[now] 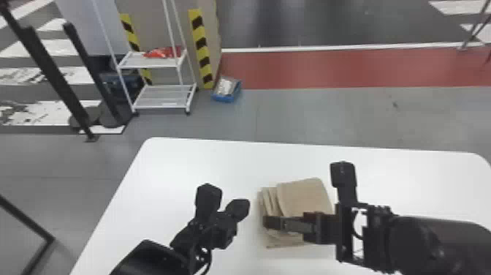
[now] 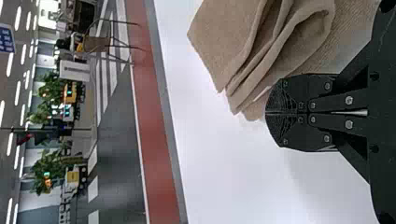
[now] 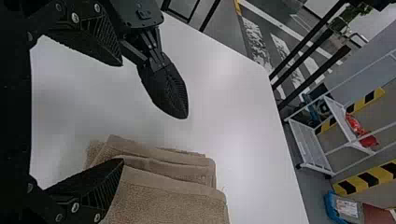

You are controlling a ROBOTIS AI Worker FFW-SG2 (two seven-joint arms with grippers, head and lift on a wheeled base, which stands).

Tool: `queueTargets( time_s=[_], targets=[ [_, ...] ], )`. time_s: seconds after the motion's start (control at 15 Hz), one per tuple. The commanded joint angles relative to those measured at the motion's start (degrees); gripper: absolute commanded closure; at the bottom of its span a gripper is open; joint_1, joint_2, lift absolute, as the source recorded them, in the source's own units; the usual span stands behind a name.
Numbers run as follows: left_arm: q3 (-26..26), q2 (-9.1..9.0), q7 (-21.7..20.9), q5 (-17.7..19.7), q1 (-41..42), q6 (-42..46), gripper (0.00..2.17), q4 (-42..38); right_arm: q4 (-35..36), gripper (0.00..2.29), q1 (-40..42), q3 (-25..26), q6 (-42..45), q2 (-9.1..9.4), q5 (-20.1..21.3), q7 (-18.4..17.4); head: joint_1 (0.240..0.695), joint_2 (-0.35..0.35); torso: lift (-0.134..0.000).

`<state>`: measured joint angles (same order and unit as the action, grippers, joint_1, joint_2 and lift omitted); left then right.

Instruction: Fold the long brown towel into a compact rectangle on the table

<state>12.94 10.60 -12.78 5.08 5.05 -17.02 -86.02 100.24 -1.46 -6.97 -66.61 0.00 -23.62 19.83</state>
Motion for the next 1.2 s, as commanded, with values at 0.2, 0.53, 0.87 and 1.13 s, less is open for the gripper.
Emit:
queueTargets(
  time_s=[0.2, 0.53, 0.87, 1.13],
  targets=[
    [-3.01, 0.47, -5.86, 2.39, -1.71, 6.86, 1.79, 3.05, 9.01, 0.22, 9.46, 2.48, 4.42, 0.05, 5.43, 0.82, 0.695, 0.168, 0.0],
    [2.53, -1.02, -13.41, 2.83, -10.76, 18.81, 1.79, 17.91, 14.37, 0.22, 18.69, 8.11, 10.05, 0.05, 5.95, 3.9, 0.695, 0.075, 0.0],
    [9.12, -2.87, -17.11, -0.43, -19.02, 24.61, 1.79, 29.42, 19.56, 0.22, 27.39, 12.15, 16.38, 0.05, 4.81, 6.36, 0.695, -0.042, 0.0],
    [12.46, -3.4, -15.08, -6.58, -20.95, 23.74, 1.79, 32.23, 20.44, 0.22, 30.64, 14.61, 17.78, 0.05, 2.88, 8.56, 0.695, -0.113, 0.0]
  ],
)
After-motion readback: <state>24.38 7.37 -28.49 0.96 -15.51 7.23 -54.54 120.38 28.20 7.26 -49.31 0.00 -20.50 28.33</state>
